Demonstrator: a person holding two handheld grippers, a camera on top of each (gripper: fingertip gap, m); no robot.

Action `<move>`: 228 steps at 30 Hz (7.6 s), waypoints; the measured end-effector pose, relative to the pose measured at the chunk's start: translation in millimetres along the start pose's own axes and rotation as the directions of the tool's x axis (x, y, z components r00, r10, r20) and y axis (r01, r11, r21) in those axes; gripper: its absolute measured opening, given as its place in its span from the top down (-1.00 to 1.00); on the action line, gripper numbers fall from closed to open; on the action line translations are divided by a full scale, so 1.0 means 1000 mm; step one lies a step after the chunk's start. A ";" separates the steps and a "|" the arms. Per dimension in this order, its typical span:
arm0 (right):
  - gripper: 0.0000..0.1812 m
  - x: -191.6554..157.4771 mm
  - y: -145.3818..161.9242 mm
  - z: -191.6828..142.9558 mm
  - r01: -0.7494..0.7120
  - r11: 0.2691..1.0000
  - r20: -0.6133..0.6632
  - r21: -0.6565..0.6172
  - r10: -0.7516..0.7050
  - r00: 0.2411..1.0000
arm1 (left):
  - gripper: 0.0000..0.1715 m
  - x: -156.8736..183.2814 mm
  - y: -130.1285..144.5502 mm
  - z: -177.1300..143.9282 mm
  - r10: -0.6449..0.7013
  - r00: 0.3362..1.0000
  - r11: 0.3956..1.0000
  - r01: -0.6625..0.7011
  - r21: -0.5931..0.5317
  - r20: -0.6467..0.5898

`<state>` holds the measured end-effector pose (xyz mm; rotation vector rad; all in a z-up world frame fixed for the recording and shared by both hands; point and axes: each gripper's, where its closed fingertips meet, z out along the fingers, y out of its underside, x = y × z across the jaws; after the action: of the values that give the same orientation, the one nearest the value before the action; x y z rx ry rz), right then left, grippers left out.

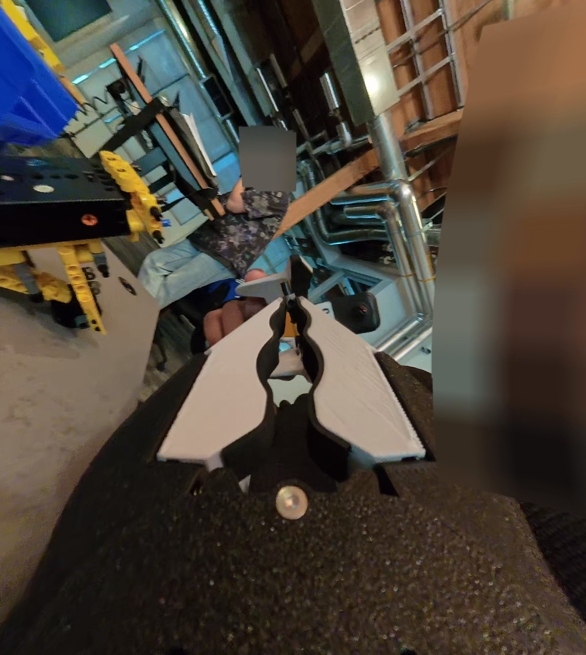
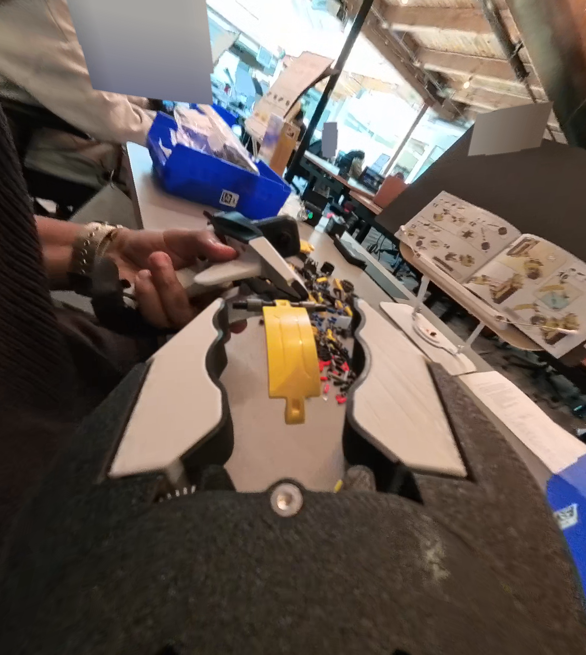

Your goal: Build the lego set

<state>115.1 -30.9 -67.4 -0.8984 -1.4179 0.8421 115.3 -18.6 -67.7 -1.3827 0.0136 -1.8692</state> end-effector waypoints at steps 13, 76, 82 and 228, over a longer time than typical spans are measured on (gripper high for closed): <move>0.20 -0.014 0.020 0.004 -0.088 0.985 0.201 -0.145 0.117 0.973 | 0.96 -0.011 0.005 -0.002 0.057 0.996 0.998 -0.055 -0.039 0.071; 0.37 -0.007 0.020 -0.001 0.086 0.993 0.091 -0.083 -0.078 0.993 | 0.93 -0.008 0.024 0.009 -0.136 0.988 0.987 0.129 -0.093 -0.074; 0.39 -0.009 0.018 -0.003 0.066 0.993 0.118 -0.093 -0.055 0.991 | 0.93 -0.005 0.026 0.010 -0.137 0.987 0.986 0.128 -0.104 -0.088; 0.39 0.102 0.090 -0.078 -0.484 0.866 -0.434 0.125 0.487 0.758 | 0.71 -0.119 -0.017 0.092 0.897 0.072 0.329 -0.768 -0.550 0.436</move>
<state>196.9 98.5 -99.9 -1.3946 -0.7716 0.9361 190.6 102.8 -118.4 -1.5822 0.5295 -0.2416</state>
